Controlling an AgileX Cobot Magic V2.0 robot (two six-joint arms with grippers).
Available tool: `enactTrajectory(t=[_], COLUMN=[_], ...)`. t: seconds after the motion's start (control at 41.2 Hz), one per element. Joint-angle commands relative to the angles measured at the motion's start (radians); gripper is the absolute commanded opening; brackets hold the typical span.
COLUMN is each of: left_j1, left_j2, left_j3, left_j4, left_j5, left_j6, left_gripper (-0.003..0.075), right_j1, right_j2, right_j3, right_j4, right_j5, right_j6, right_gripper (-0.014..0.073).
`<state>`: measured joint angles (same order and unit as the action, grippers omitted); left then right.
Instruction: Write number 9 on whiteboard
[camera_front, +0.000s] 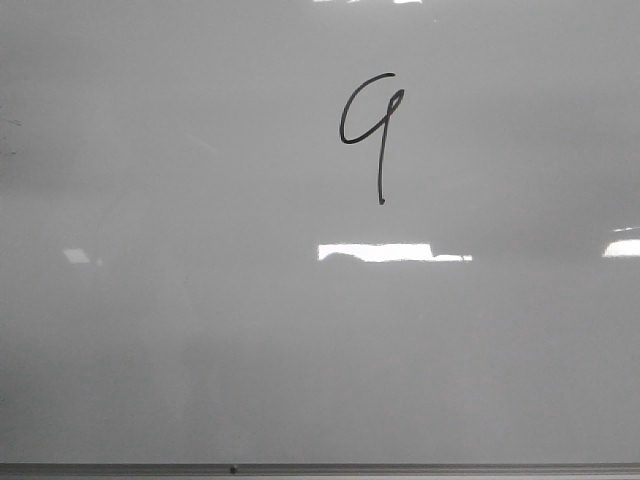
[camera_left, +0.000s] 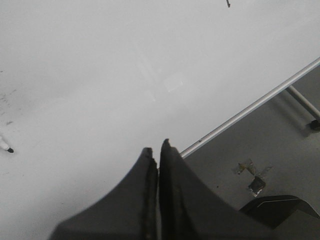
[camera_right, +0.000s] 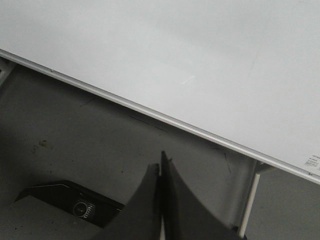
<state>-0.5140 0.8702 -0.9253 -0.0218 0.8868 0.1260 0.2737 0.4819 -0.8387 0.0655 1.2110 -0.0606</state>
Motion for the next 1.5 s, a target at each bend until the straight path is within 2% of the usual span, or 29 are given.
enactTrajectory(t=[0.0, 0.485, 0.583, 0.704, 0.85, 0.971, 1.141, 1.335, 1.481], left_j1=[-0.007, -0.004, 0.057, 0.184, 0.349, 0.445, 0.513, 0.525, 0.525], left_j2=[-0.007, -0.016, -0.064, -0.177, -0.345, -0.479, -0.678, -0.83, -0.876], left_j3=[-0.032, -0.027, -0.009, 0.063, 0.145, 0.236, 0.438, 0.694, 0.827], left_j4=[-0.01, -0.006, 0.0, 0.003, 0.003, 0.004, -0.007, -0.041, -0.053], left_j5=[-0.058, -0.069, -0.111, -0.194, -0.202, -0.232, -0.395, -0.622, -0.791], left_j6=[-0.001, -0.001, 0.017, 0.019, 0.019, 0.019, 0.019, 0.019, 0.019], left_gripper=[-0.0019, -0.0019, -0.0019, -0.0019, -0.0019, -0.0019, -0.0019, -0.0019, -0.0019], right_j1=[-0.006, -0.006, -0.006, -0.004, -0.004, -0.004, -0.004, -0.004, -0.004], right_j2=[0.007, 0.007, 0.007, 0.007, 0.007, 0.007, 0.007, 0.007, 0.007], right_j3=[-0.021, -0.021, -0.021, -0.021, -0.021, -0.021, -0.021, -0.021, -0.021], right_j4=[-0.005, -0.005, -0.005, -0.005, -0.005, -0.005, -0.005, -0.005, -0.005], right_j5=[-0.051, -0.052, -0.052, -0.052, -0.052, -0.052, -0.052, -0.052, -0.052], right_j6=[0.003, 0.003, 0.003, 0.003, 0.003, 0.003, 0.003, 0.003, 0.003], right_gripper=[-0.0069, -0.0069, -0.0069, -0.0069, -0.0069, -0.0069, -0.0069, -0.0069, -0.0069])
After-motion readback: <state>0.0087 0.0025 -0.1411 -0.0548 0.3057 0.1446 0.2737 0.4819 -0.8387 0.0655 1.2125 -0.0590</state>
